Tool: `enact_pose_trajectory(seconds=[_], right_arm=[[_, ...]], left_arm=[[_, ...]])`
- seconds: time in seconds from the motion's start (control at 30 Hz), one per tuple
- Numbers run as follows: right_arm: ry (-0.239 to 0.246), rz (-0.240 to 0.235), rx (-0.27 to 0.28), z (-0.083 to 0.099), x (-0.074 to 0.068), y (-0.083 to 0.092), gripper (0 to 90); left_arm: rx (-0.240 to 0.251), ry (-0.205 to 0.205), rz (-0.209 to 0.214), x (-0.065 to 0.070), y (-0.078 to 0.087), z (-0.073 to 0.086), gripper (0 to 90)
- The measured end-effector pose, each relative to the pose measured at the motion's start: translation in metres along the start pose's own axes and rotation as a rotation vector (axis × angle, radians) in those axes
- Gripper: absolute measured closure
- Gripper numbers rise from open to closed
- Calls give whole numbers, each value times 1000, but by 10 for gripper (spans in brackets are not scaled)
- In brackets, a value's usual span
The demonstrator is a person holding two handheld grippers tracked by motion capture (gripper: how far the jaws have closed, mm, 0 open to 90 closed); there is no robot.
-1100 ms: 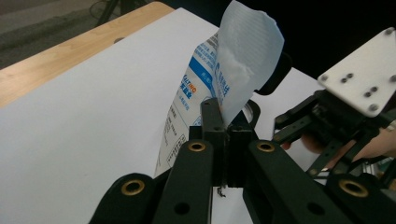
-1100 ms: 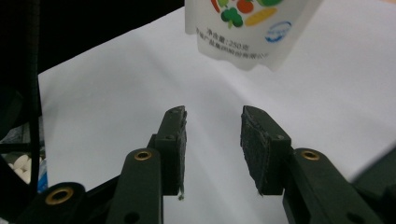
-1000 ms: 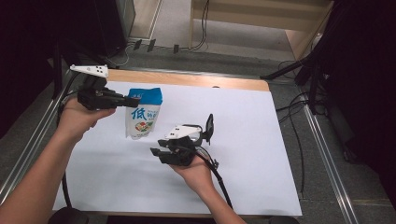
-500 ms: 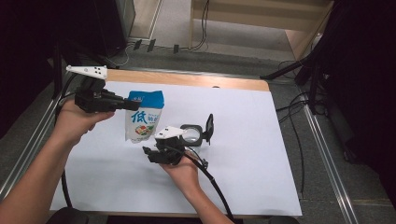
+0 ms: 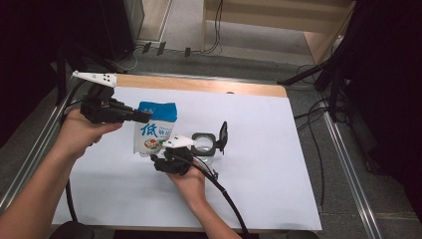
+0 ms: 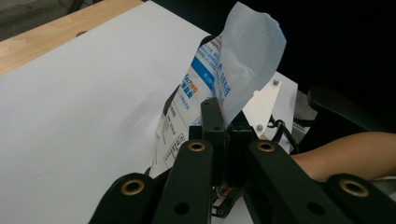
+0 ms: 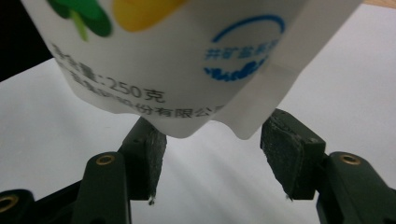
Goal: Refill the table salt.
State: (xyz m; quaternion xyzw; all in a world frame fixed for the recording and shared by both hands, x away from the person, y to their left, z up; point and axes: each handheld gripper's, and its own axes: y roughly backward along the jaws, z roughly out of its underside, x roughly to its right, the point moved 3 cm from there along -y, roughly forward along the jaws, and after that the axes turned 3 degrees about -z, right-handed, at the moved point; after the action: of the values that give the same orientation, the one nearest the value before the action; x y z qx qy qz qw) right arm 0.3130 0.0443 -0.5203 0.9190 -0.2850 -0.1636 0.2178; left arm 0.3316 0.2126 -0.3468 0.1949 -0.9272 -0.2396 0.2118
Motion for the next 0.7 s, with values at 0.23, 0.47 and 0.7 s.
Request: enact_pose_trajectory(seconds=[0.23, 0.47, 0.7], right_arm=[[10, 20, 12, 2, 1, -2, 429], [7, 11, 35, 3, 2, -5, 431], [60, 27, 34, 4, -2, -4, 482]], left_arm=[[9, 14, 10, 3, 3, -2, 900], [-2, 45, 27, 0, -4, -1, 900], [-16, 52, -4, -2, -13, -1, 900]])
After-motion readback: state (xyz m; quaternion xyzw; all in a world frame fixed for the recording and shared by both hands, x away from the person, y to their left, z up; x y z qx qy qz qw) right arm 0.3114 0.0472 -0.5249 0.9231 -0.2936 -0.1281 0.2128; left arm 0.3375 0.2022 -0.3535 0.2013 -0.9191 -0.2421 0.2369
